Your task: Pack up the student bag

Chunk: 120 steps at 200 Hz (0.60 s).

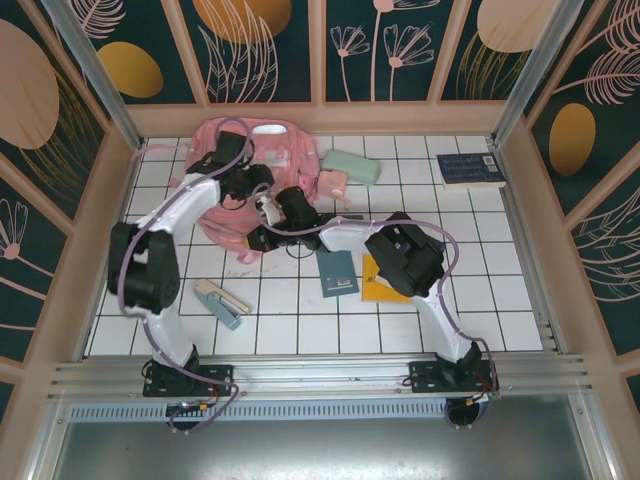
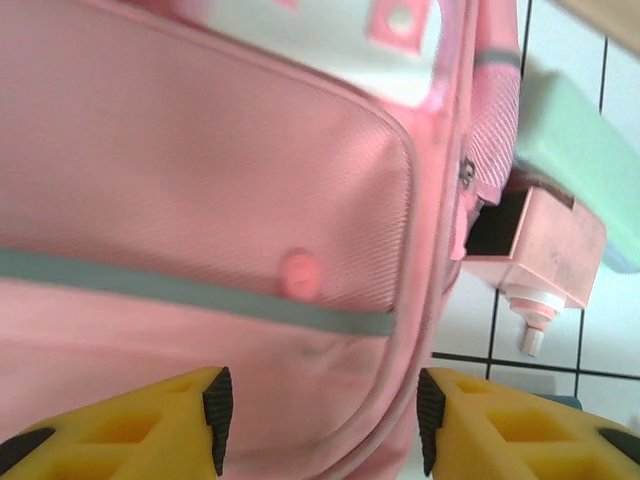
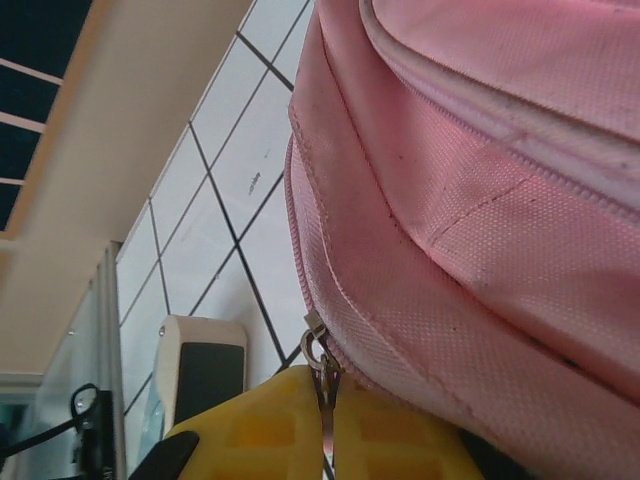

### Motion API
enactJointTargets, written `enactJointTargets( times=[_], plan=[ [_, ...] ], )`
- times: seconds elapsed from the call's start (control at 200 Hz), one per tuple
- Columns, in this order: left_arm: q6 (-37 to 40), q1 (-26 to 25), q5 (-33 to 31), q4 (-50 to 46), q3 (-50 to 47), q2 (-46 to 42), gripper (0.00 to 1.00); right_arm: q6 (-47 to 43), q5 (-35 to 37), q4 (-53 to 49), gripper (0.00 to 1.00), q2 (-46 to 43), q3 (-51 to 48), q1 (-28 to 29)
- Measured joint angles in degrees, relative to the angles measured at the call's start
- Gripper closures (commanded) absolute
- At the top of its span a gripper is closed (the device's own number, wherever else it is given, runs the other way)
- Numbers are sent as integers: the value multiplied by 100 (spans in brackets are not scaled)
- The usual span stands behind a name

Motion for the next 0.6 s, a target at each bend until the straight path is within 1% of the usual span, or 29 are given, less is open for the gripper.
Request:
enactJointTargets(
  times=[0.045, 0.13, 0.225, 0.25, 0.425, 0.51, 0.601],
  plan=[
    [37, 52, -179, 4, -208, -376, 47, 72, -101, 15, 82, 0, 0, -48],
    [107, 87, -487, 7, -658, -1067, 46, 142, -284, 35, 66, 0, 2, -96],
    [129, 72, -621, 2, -1058, -1478, 46, 225, -448, 59, 59, 0, 42, -96],
    [129, 72, -647, -4, -1147, -1530, 46, 258, -476, 72, 54, 0, 48, -96],
    [131, 79, -710, -57, -1845, -1639, 49, 306, -603, 190, 53, -83, -35, -118],
    [160, 79, -640, -59, -2100, -1648, 50, 321, -595, 264, 53, -321, -354, -210],
    [264, 83, -417, -55, -2308, -1659, 50, 289, -509, 262, 53, -726, -791, -422]
  ],
)
